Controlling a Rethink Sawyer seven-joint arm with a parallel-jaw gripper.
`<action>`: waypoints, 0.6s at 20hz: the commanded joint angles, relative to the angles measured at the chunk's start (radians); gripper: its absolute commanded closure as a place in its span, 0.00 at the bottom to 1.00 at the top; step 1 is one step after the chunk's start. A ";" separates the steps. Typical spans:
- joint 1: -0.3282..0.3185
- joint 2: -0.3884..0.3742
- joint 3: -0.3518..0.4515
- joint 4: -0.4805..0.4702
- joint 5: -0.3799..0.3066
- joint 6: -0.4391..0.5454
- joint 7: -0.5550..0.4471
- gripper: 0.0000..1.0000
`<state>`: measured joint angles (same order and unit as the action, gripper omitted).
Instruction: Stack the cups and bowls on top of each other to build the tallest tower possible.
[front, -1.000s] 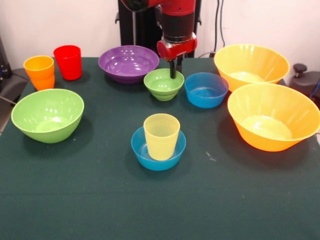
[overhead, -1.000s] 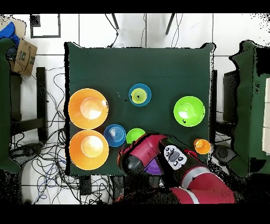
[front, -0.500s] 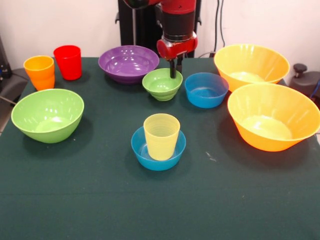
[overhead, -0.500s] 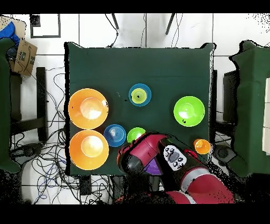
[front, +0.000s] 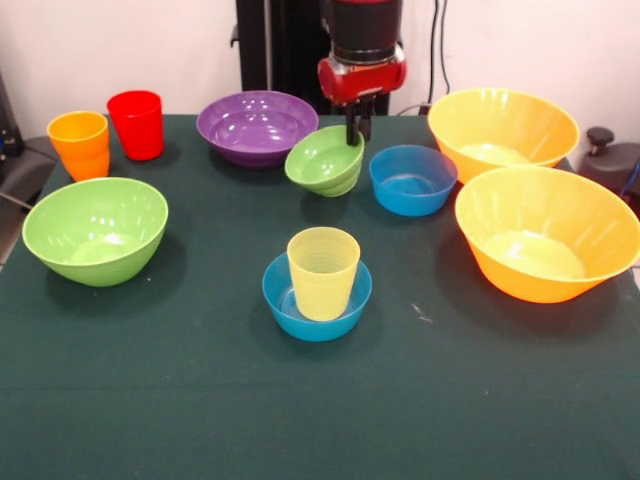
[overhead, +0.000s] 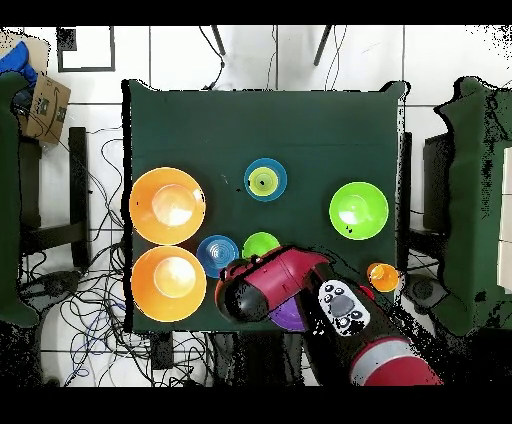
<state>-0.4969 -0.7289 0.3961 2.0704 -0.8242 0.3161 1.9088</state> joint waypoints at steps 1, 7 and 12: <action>-0.014 -0.154 0.159 -0.032 0.229 0.234 -0.075 1.00; -0.050 -0.234 0.233 -0.075 0.369 0.336 -0.121 1.00; -0.031 -0.272 0.203 -0.152 0.424 0.389 -0.051 1.00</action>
<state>-0.5352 -0.9353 0.5374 2.0375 -0.4803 0.5620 1.9088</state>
